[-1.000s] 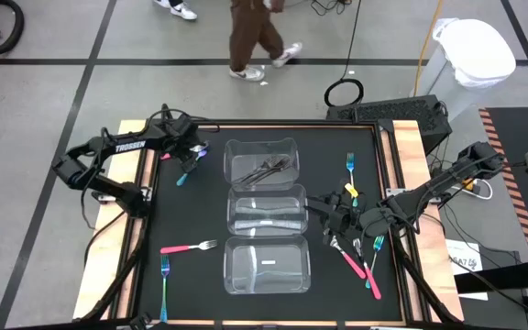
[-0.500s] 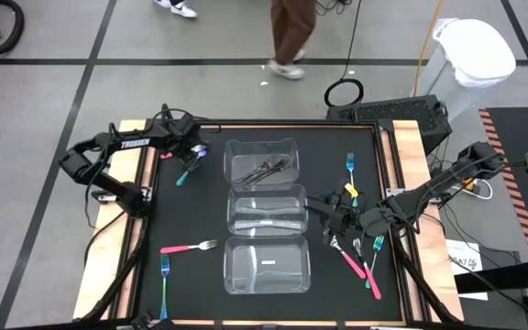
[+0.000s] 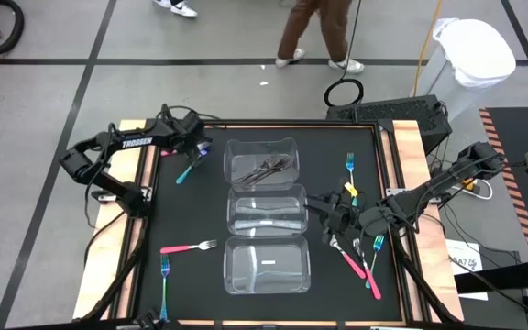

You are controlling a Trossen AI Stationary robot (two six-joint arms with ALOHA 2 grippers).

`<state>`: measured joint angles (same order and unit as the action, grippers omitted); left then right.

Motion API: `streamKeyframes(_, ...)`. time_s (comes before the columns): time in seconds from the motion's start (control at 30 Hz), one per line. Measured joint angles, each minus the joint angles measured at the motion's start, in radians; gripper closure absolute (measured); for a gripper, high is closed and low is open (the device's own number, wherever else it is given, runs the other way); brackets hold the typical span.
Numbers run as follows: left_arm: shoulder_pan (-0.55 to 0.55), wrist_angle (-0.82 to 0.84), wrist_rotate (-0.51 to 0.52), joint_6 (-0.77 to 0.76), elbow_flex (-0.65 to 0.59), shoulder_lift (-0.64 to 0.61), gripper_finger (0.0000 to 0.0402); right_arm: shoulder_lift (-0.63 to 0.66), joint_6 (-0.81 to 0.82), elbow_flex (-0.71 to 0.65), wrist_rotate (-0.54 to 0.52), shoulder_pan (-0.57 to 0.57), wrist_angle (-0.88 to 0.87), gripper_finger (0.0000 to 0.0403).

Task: Sort silverware by color (type)
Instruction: Put the top left pink fork into the middle transparent bin

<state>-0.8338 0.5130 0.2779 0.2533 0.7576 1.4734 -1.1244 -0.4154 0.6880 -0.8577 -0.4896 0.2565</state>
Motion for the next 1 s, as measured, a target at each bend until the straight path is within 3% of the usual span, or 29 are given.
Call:
streamKeyframes(0.27,-0.040,0.036,-0.133,0.071,0.019,0.000,0.0282,0.000,0.007,0.000,0.001,-0.001,-0.001,0.0273)
streamKeyframes(0.63,-0.082,0.050,-0.116,0.044,0.019,0.004,0.0280,0.000,-0.006,0.000,0.025,0.000,0.000,0.0273)
streamKeyframes(1.0,-0.058,0.025,-0.076,-0.035,0.060,0.106,0.0199,0.000,-0.012,0.000,0.025,0.000,0.000,0.0273)
